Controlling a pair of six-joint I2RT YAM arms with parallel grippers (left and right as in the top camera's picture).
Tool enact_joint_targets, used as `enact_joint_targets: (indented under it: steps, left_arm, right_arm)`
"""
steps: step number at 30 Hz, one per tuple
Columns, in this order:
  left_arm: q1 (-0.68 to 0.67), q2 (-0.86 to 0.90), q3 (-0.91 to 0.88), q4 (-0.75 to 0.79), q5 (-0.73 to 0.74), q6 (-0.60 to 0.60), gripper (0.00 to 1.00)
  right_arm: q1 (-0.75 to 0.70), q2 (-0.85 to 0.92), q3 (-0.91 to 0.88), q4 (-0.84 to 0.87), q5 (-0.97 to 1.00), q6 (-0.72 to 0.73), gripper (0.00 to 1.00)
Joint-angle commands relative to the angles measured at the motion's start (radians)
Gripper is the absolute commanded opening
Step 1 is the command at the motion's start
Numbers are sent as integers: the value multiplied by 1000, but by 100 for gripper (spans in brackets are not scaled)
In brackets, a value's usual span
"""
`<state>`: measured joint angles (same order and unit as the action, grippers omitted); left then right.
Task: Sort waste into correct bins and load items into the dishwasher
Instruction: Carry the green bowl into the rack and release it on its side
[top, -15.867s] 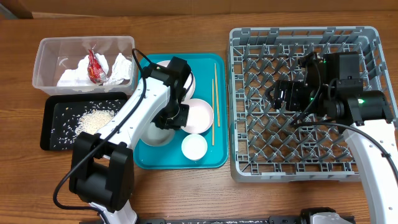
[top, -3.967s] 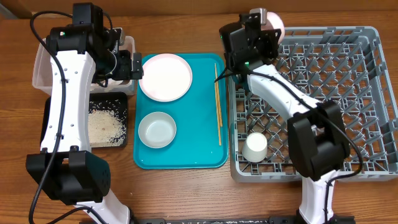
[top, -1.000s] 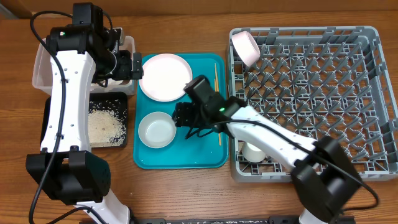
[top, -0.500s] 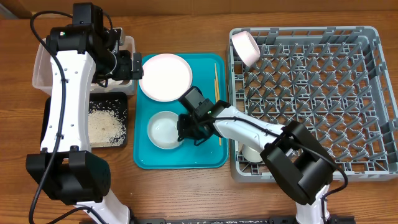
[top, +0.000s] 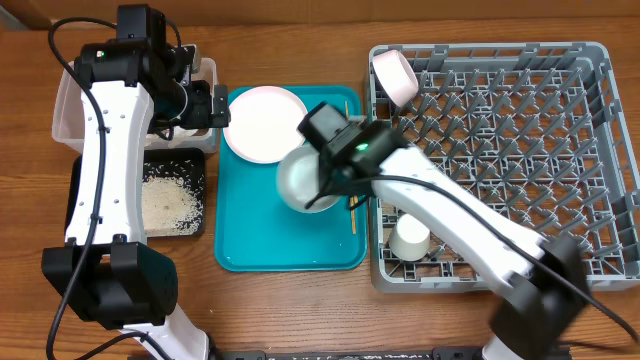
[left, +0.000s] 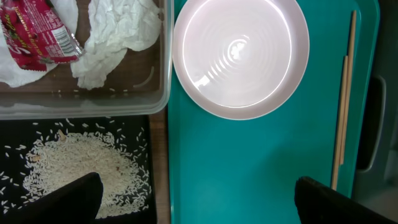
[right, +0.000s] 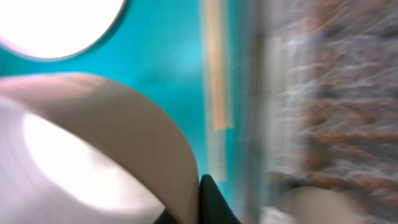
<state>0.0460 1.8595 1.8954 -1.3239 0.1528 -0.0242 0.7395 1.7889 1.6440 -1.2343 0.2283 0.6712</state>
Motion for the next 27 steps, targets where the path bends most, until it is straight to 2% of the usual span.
enact_joint_targets:
  steps: [1, 5, 9, 14, 19, 22, 27]
  left_arm:
    - [-1, 5, 18, 0, -3, -10, 100]
    - [-1, 5, 18, 0, -3, -10, 100]
    - [-1, 5, 18, 0, -3, -10, 100]
    - [-1, 5, 18, 0, -3, -10, 100]
    - [-1, 5, 18, 0, -3, -10, 100]
    - [-1, 5, 18, 0, -3, -10, 100]
    - [-1, 5, 18, 0, -3, -10, 100]
  right_arm:
    - [-4, -105, 64, -120, 435, 38, 4]
    - [-4, -159, 65, -325, 734, 192, 4]
    - [-4, -155, 50, -417, 944, 336, 4]
    - [-8, -119, -27, -303, 1114, 326, 4]
    - [-38, -22, -87, -187, 1207, 216, 4]
    - [-55, 62, -89, -161, 1255, 157, 4]
    - [-66, 169, -89, -157, 1298, 150, 4]
